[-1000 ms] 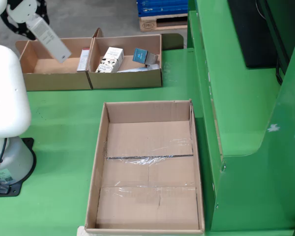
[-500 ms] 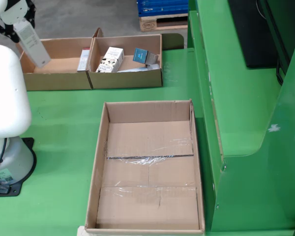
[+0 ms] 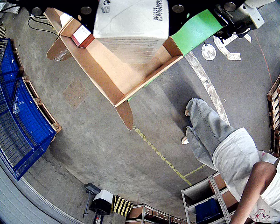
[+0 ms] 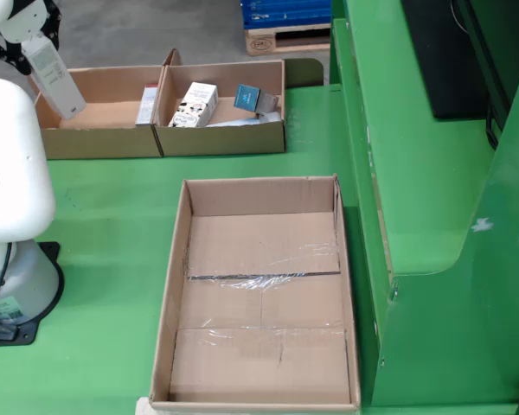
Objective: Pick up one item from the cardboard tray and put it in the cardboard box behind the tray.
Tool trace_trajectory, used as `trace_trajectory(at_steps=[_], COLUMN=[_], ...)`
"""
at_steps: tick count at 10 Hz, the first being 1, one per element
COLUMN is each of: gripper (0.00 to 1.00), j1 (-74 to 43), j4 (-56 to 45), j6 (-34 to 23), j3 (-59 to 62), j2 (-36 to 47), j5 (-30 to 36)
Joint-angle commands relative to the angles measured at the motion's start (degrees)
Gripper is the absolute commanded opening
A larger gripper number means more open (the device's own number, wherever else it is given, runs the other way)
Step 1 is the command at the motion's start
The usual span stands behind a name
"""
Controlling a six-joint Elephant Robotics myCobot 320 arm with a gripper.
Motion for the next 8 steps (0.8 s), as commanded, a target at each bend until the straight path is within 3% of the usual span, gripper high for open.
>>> trace_trajectory(at_steps=[1,6,7,8], gripper=[0.00,0.00,0.10,0.10], j1=[-0.4,-0.4,-0.4,-0.4], j4=[0.7,0.7,0.7,0.7], j6=[0.2,0.2,0.2,0.2], j3=[1.5,1.5,1.5,1.5], j2=[1.3,1.3,1.3,1.3], j5=[0.4,0.4,0.4,0.4])
